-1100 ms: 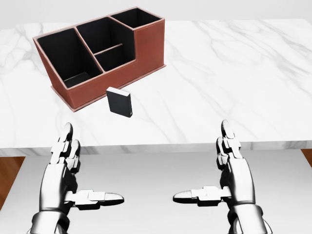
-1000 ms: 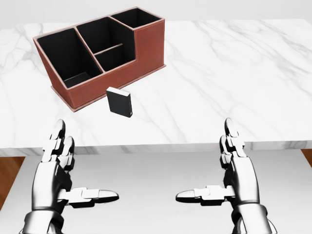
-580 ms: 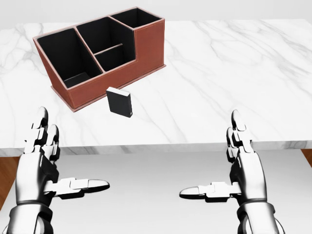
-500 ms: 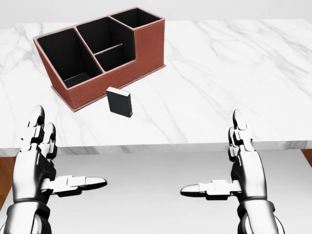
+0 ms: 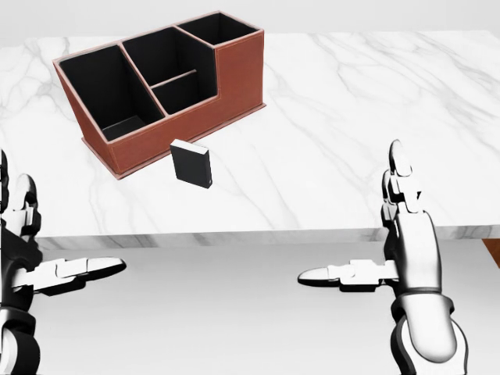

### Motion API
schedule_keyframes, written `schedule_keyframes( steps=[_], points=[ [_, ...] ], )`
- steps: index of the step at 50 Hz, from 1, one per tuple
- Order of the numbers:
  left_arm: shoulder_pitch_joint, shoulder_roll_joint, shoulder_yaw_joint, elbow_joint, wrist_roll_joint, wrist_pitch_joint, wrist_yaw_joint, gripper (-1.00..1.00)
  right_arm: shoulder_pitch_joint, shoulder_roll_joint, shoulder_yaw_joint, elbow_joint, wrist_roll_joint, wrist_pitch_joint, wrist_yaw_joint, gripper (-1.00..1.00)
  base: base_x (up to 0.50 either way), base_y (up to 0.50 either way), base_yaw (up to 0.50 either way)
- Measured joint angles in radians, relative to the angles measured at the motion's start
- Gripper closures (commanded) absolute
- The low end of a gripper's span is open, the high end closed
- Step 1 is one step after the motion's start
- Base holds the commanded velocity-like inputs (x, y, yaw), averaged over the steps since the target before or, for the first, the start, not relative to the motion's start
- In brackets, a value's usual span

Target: Pick up the book and place it in the left compartment of the caddy.

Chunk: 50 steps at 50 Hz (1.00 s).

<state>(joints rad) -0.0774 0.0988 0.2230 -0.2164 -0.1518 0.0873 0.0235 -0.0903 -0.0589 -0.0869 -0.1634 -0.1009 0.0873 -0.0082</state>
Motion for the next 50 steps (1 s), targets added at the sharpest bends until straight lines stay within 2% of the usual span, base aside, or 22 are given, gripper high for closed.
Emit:
schedule_keyframes(
  steps=[18,25,44,50],
  points=[
    [0.003,0.091,0.193,-0.107,-0.169,0.000,0.019,-1.00,-0.005,-0.025,-0.049,-0.186,-0.011,0.000,0.025,-1.00,0.00,0.00,0.00],
    [0.010,0.118,0.250,-0.102,-0.207,0.000,0.017,-1.00,-0.005,-0.034,-0.070,-0.269,-0.013,0.000,0.038,-1.00,0.00,0.00,0.00],
    [0.018,0.157,0.313,-0.051,-0.251,0.000,0.013,-1.00,0.005,-0.048,-0.118,-0.466,-0.014,0.000,0.082,-1.00,0.00,0.00,0.00],
    [0.016,0.160,0.320,-0.037,-0.258,-0.002,0.010,-1.00,0.006,-0.053,-0.124,-0.493,-0.019,0.000,0.089,-1.00,0.00,0.49,0.00]
  ],
)
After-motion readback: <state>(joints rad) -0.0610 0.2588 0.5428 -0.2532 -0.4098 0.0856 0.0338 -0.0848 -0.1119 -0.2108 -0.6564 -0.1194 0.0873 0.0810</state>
